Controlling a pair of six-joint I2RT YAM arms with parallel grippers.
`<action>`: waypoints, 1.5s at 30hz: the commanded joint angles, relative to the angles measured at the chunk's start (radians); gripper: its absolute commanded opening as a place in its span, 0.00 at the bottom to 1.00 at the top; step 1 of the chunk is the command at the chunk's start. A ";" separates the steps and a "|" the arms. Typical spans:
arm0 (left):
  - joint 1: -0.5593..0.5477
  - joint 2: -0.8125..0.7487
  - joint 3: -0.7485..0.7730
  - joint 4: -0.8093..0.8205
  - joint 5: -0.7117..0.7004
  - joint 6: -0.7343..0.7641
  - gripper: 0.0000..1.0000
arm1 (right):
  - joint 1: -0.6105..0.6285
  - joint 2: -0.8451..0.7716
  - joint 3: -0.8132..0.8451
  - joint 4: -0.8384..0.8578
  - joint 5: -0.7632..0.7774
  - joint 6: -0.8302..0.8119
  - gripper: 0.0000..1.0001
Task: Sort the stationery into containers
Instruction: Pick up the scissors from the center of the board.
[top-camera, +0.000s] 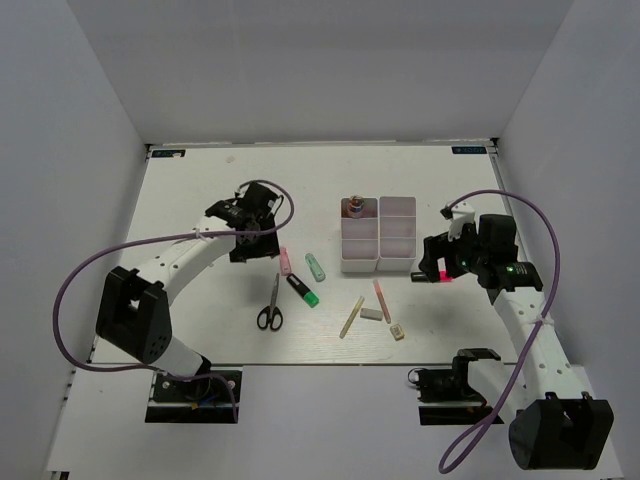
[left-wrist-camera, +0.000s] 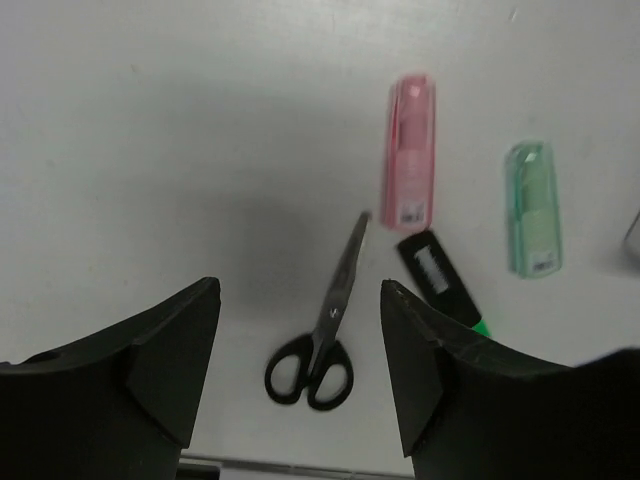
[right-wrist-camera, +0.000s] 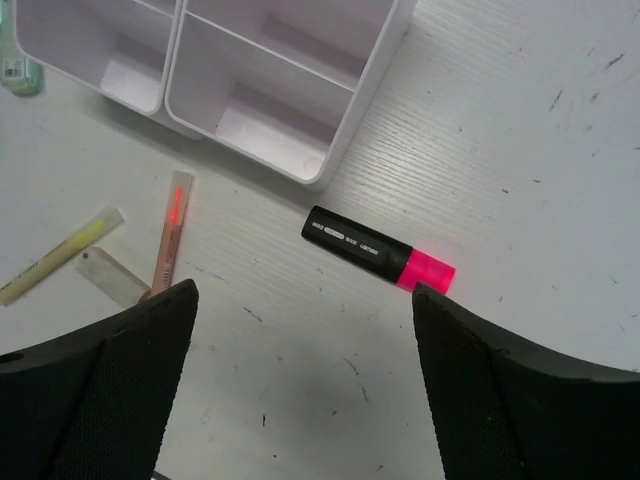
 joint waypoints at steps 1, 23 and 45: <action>-0.011 -0.042 -0.026 -0.056 0.127 -0.028 0.76 | 0.002 -0.002 0.021 -0.006 -0.046 -0.018 0.91; -0.044 -0.254 -0.357 -0.140 0.221 -0.050 0.43 | 0.003 0.003 0.019 0.000 -0.045 -0.021 0.40; -0.088 -0.097 -0.414 -0.028 0.253 -0.050 0.48 | 0.002 -0.006 0.021 -0.005 -0.045 -0.026 0.42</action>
